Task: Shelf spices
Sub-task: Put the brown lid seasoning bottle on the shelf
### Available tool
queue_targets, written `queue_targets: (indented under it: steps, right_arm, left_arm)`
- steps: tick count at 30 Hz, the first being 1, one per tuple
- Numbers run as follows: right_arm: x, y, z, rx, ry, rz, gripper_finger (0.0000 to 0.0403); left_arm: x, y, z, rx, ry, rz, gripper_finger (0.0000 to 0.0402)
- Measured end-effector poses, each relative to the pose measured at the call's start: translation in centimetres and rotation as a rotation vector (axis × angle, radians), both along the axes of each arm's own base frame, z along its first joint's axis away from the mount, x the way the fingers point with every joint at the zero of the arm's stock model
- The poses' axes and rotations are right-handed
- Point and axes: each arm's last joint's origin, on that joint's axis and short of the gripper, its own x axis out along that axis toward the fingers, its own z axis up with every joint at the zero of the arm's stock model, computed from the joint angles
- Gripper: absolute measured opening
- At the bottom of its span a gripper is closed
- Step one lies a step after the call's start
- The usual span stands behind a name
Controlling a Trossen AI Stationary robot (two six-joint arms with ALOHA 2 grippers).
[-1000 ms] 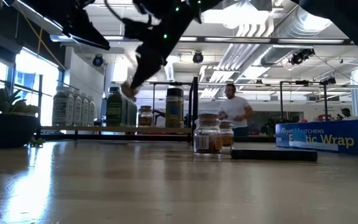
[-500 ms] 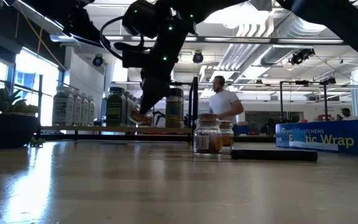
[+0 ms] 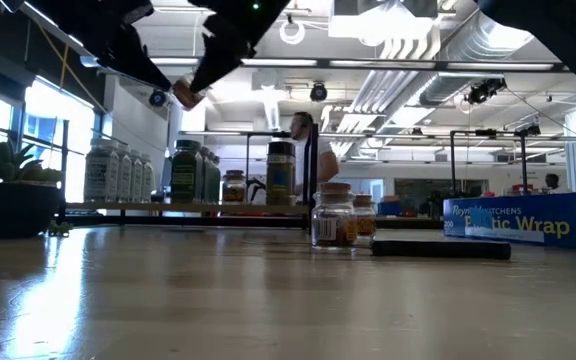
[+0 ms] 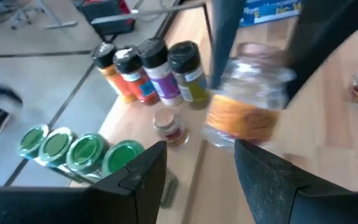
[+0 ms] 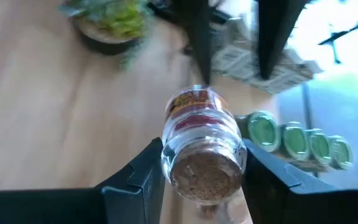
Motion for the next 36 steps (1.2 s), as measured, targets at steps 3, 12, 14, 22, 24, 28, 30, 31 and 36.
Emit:
queue_targets:
  steps: [3, 12, 14, 22, 24, 28, 30, 31, 36]
  right_arm:
    - [-0.1, 0.3, 0.0, 0.042, -0.004, 0.028, 0.0156]
    - [-0.1, 0.6, 0.0, 0.044, -0.005, 0.002, 0.0156]
    - [-0.3, 0.2, -0.2, 0.047, 0.023, -0.015, 0.0156]
    - [-0.8, -1.3, -0.5, 0.065, 0.064, -0.068, 0.0156]
    - [-0.6, -1.2, -0.3, 0.067, 0.034, -0.044, 0.0156]
    - [-0.3, -0.7, -0.1, 0.058, 0.009, -0.006, 0.0156]
    - [-0.2, -0.6, -0.1, 0.043, 0.011, 0.000, 0.0156]
    - [-0.2, -0.5, -0.2, 0.042, 0.013, 0.003, 0.0156]
    - [-0.3, -0.4, -0.2, 0.045, 0.019, 0.010, 0.0156]
  left_arm:
    - [0.1, 0.1, -0.1, 0.016, 0.009, 0.029, 0.0183]
    - [0.8, 0.2, -0.5, -0.007, 0.019, -0.005, 0.0183]
    - [0.9, 0.2, -0.5, -0.011, 0.023, -0.009, 0.0183]
    - [1.1, 0.2, -0.5, -0.020, 0.005, -0.032, 0.0183]
    - [1.4, 0.3, -0.5, -0.019, 0.001, -0.033, 0.0183]
    - [2.0, 0.4, -1.1, -0.023, 0.038, -0.040, 0.0183]
    - [2.2, 0.4, -1.3, -0.016, 0.056, -0.047, 0.0183]
    - [2.3, 0.5, -1.3, -0.016, 0.059, -0.047, 0.0183]
    - [2.6, 0.5, -1.5, -0.018, 0.064, -0.054, 0.0183]
